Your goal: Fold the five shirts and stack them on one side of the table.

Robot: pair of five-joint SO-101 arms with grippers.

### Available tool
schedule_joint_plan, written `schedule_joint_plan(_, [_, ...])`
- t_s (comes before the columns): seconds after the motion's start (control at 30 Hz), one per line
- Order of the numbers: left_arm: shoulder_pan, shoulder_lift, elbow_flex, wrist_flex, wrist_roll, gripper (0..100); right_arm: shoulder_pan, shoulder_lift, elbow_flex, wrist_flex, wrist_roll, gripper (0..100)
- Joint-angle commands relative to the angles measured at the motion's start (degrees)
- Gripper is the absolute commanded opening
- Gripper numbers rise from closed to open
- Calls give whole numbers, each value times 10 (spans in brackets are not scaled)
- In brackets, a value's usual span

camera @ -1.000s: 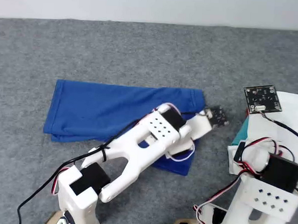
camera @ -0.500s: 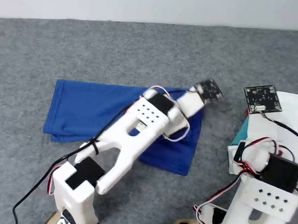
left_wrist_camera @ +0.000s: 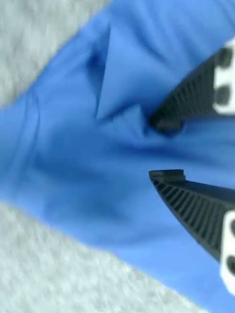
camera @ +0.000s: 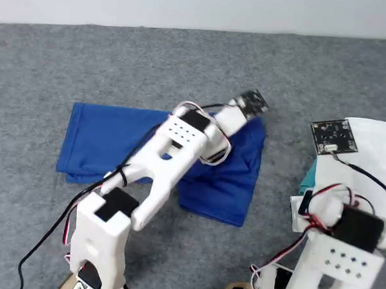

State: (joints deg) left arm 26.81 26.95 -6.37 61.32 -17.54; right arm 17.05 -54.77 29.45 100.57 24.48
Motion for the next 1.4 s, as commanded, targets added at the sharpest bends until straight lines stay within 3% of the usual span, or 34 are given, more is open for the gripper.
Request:
schedule_joint_plan(0.0, [-30,4,-56,-9,4,190,7,-22,-3,20,5,19])
schedule_joint_plan(0.37, [-43,12,-87,15,-54,187,7,-27,-3,20,4,19])
schedule_joint_plan(0.5, [-55,13,-138,62,-62,187,7,-27,-3,20,4,19])
schedule_joint_plan(0.7, [-92,14,-202,128,-129,187,7,-28,-3,22,4,19])
schedule_joint_plan(0.83, [-75,12,-276,243,-132,187,7,-28,-3,22,4,19])
schedule_joint_plan(1.03, [19,17,-360,385,-130,134,7,-28,-3,22,3,19])
schedule_joint_plan(1.2, [62,18,-305,390,-130,76,7,-28,-3,22,3,19])
schedule_joint_plan(1.37, [34,19,-179,341,-133,73,7,-28,-3,22,3,19])
